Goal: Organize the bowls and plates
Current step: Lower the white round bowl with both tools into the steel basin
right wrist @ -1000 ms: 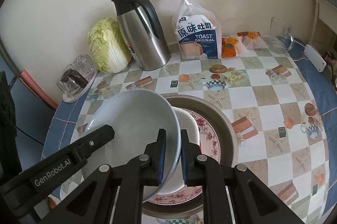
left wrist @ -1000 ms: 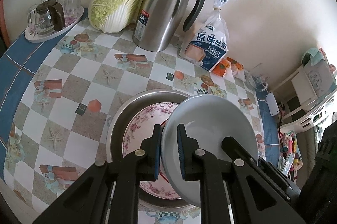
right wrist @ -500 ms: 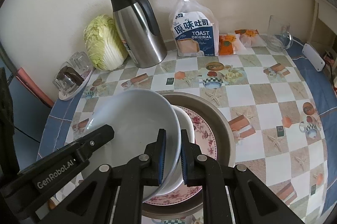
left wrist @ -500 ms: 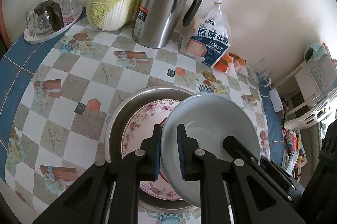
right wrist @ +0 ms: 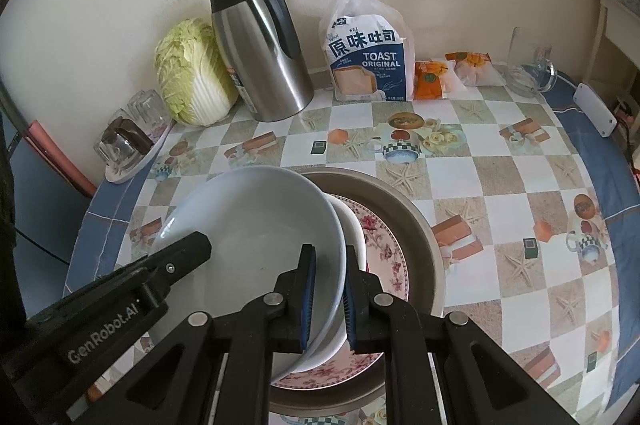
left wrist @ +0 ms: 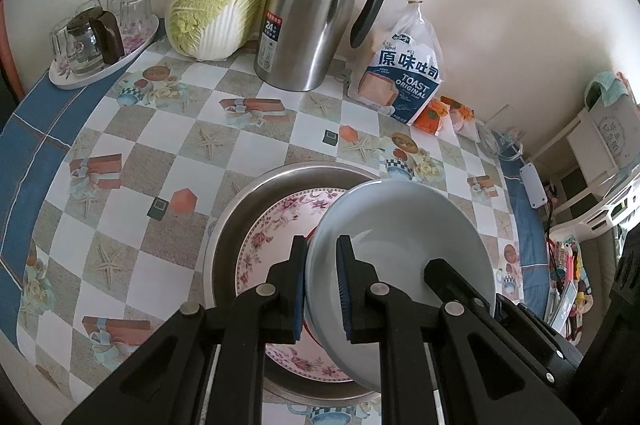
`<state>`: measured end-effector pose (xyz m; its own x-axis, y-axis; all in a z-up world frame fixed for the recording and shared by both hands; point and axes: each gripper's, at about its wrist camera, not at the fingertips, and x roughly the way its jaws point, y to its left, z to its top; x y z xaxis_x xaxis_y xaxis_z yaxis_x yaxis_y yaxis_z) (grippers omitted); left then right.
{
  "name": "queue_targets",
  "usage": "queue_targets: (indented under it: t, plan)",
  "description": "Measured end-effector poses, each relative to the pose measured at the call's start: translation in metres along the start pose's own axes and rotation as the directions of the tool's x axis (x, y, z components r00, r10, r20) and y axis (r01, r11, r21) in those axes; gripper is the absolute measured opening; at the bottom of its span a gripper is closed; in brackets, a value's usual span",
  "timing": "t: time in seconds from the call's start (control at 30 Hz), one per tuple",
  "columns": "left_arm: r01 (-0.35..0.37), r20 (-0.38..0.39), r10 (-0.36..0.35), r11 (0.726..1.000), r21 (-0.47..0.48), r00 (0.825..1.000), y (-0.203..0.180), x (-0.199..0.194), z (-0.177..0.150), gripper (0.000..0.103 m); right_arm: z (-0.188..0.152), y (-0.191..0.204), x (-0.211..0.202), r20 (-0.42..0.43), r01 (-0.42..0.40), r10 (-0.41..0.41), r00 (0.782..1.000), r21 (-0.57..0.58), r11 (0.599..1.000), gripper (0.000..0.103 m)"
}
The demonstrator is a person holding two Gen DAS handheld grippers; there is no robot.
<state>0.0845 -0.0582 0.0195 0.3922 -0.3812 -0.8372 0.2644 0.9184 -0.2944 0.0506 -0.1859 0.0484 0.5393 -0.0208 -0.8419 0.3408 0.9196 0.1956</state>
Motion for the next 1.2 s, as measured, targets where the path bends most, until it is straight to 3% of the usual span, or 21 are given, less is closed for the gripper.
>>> queue_targets:
  t: [1.2]
  plan:
    - [-0.032, 0.01, 0.032, 0.999, 0.011, 0.999, -0.0021, 0.0004, -0.0016, 0.011, 0.0033, -0.009, -0.0044, 0.014, -0.047, 0.046, 0.999, 0.039, 0.998, 0.016]
